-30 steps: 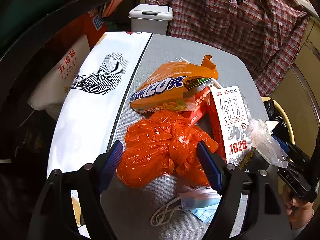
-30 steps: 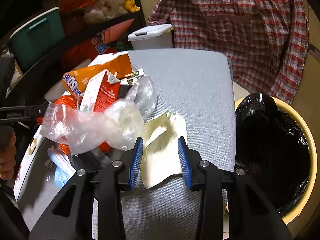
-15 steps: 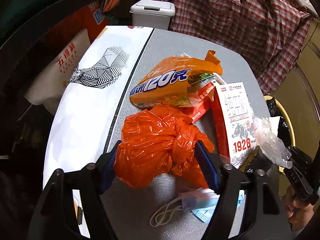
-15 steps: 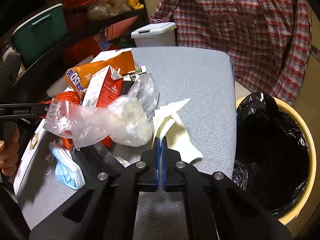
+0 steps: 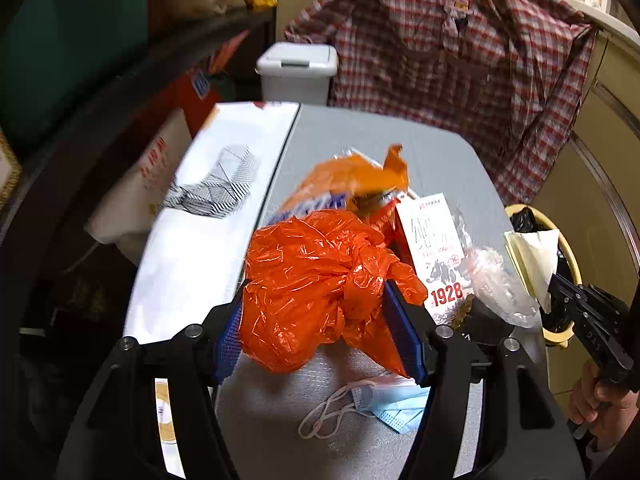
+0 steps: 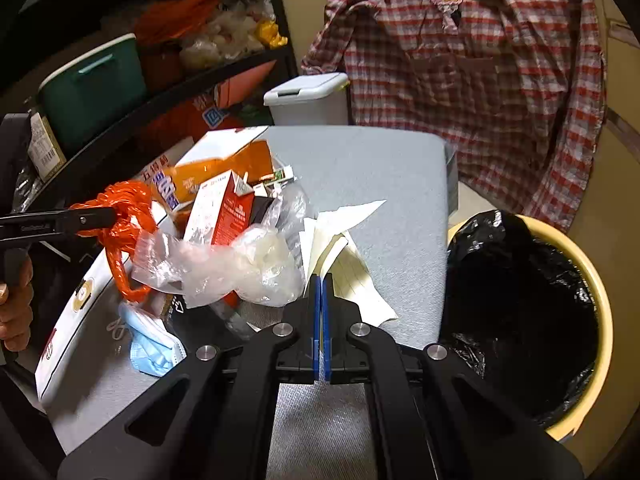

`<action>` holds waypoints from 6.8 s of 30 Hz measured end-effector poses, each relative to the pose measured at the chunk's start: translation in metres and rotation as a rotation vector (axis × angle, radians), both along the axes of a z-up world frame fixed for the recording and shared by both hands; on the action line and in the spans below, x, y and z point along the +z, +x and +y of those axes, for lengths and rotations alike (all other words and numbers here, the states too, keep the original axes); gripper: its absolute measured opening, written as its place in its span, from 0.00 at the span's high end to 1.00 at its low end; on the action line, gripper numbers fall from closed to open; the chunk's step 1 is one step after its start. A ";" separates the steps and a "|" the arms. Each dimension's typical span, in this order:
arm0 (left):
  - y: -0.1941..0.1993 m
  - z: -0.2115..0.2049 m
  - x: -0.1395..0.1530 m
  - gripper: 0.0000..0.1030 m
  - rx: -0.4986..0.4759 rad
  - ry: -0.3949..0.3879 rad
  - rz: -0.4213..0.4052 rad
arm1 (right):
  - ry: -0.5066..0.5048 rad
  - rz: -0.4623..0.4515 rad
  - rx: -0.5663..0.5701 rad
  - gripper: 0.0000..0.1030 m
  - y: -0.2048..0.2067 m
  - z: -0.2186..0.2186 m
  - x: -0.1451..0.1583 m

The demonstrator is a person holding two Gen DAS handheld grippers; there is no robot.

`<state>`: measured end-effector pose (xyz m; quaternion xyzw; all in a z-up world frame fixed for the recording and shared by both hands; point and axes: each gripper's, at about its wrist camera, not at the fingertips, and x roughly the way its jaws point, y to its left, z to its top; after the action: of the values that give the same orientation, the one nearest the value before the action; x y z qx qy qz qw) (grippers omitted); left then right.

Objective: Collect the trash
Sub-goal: 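Lift the orange bag with the left tool while the right tool carries tissue to the bin, then open the left tool over the bin while the right tool releases the tissue, then grasp the orange snack bag with the left tool while the right tool grasps the clear plastic bag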

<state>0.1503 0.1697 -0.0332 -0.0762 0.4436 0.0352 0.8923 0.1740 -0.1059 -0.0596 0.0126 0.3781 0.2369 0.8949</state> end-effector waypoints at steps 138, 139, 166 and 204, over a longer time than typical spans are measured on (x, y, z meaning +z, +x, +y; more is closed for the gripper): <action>0.036 -0.265 0.054 0.26 -0.235 -0.049 -0.278 | 0.041 -0.182 -0.381 0.67 -0.021 -0.180 0.055; 0.035 -0.263 0.055 0.26 -0.232 -0.049 -0.280 | 0.040 -0.183 -0.379 0.67 -0.021 -0.178 0.055; 0.011 -0.076 0.069 0.43 0.011 -0.046 -0.297 | 0.120 -0.204 -0.186 0.89 -0.033 -0.081 0.066; 0.076 0.032 -0.076 0.33 0.201 -0.408 0.108 | 0.119 0.129 0.086 0.52 0.042 0.073 -0.028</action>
<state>0.2263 0.2018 -0.1090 -0.2968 0.4786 0.0376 0.8255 0.2163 -0.0327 -0.0879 0.0647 0.4202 0.2957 0.8555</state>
